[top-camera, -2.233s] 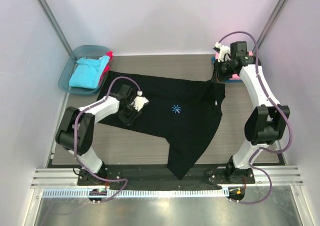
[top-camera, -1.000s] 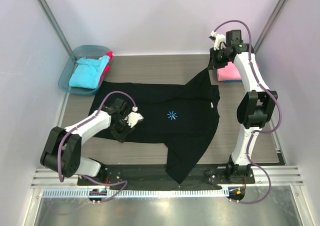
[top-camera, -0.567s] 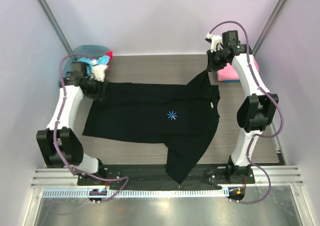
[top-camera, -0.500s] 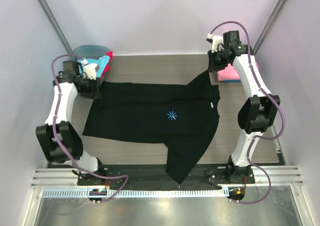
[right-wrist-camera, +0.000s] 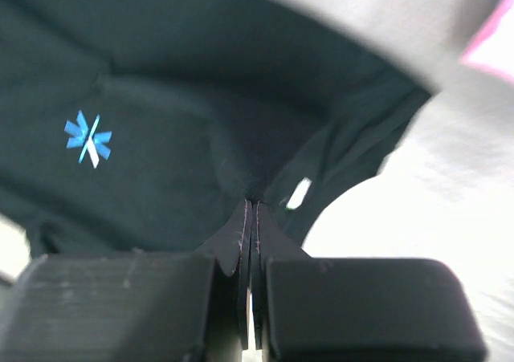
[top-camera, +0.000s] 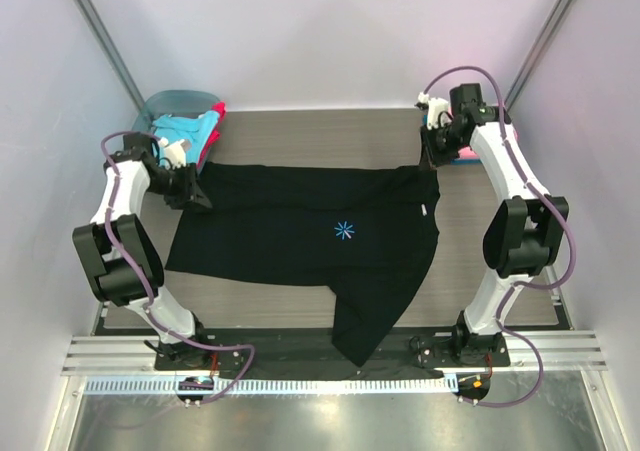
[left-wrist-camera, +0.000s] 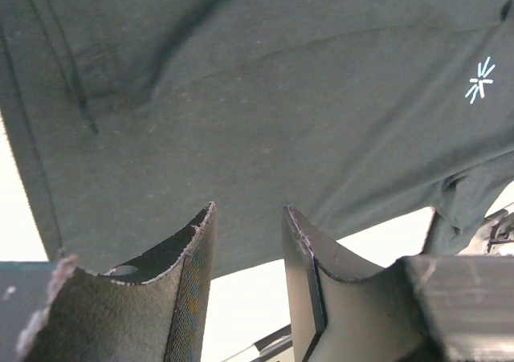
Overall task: Fold and stack the t-shirts
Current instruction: Fold the tshirt
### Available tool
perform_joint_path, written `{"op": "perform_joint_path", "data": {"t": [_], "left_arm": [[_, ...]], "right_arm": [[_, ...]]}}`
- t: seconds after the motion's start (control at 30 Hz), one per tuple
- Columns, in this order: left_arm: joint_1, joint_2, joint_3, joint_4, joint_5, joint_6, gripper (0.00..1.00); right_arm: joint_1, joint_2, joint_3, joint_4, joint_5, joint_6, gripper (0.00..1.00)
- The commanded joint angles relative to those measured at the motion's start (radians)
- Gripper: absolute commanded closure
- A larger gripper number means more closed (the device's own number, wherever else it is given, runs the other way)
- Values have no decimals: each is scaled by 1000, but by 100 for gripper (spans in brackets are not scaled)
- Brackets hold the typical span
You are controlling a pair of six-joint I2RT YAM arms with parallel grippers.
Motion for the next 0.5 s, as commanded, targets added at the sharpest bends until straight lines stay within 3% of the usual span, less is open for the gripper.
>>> {"op": "perform_joint_path", "data": {"t": [0.0, 0.2, 0.4, 0.47], "left_arm": [[-6, -7, 5, 12, 30, -14, 60], [-8, -19, 0, -1, 1, 36, 61], [-12, 1, 0, -9, -25, 70, 60], [-17, 16, 11, -14, -31, 81, 60]], "right_arm": [[15, -65, -43, -87, -90, -40, 99], [70, -153, -72, -299, -331, -143, 99], [75, -202, -88, -324, -353, -133, 94], [75, -200, -85, -341, -354, -147, 96]]}}
